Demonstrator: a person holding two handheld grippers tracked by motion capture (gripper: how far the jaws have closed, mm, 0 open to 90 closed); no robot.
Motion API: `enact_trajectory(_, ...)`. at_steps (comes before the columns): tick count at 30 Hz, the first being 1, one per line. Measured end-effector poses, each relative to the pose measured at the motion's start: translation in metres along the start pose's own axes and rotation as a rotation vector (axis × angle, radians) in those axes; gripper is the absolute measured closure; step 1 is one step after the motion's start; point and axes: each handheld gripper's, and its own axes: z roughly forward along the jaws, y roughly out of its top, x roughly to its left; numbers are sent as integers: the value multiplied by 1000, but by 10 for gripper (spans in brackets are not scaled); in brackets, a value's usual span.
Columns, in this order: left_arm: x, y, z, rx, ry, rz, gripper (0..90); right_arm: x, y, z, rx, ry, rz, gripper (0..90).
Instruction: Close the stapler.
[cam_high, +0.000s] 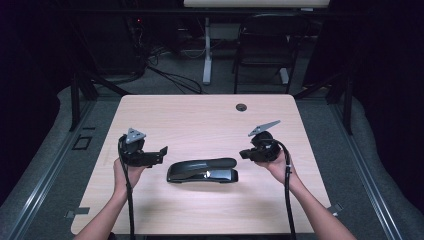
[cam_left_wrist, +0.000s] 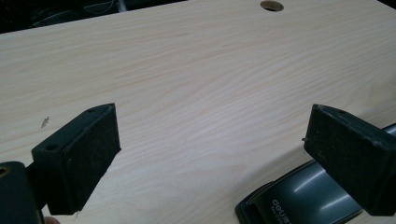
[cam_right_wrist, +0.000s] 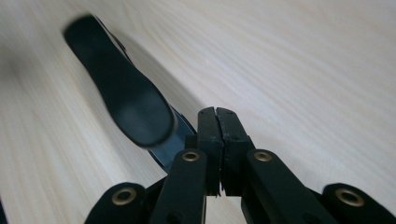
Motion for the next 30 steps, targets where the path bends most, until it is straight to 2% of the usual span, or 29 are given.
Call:
enact_trajectory(3, 0, 0, 1, 4, 1, 4, 36, 11, 6, -9, -57, 45, -64, 885)
enact_trajectory(5, 0, 0, 2, 4, 1, -1, 35, 20, 9, -11, -62, 62, -94, 886)
enact_trajectory(7, 0, 0, 2, 5, 2, 4, 35, 27, 11, -8, -47, 76, -118, 894)
enact_trajectory(10, 0, 0, 1, 4, 2, 2, 35, 33, 10, 0, -6, 59, -140, 900)
enact_trajectory(12, 0, 0, 1, 7, 2, 2, 35, 33, 9, 7, 43, 33, -152, 900)
enact_trajectory(15, 0, 0, 2, 5, 1, 2, 35, 31, 7, 7, 49, 41, -138, 900)
enact_trajectory(20, -1, 0, 3, 4, 1, 2, 35, 35, 3, 20, 114, -20, -181, 900)
enact_trajectory(25, 0, 0, 3, 6, 0, 3, 35, 31, 0, 24, 128, -2, -159, 900)
enact_trajectory(28, -1, 0, 4, 9, -3, 0, 35, 30, -1, 28, 155, 0, -152, 900)
enact_trajectory(30, -1, 0, 4, 8, -1, 2, 35, 28, -2, 28, 144, 9, -140, 900)
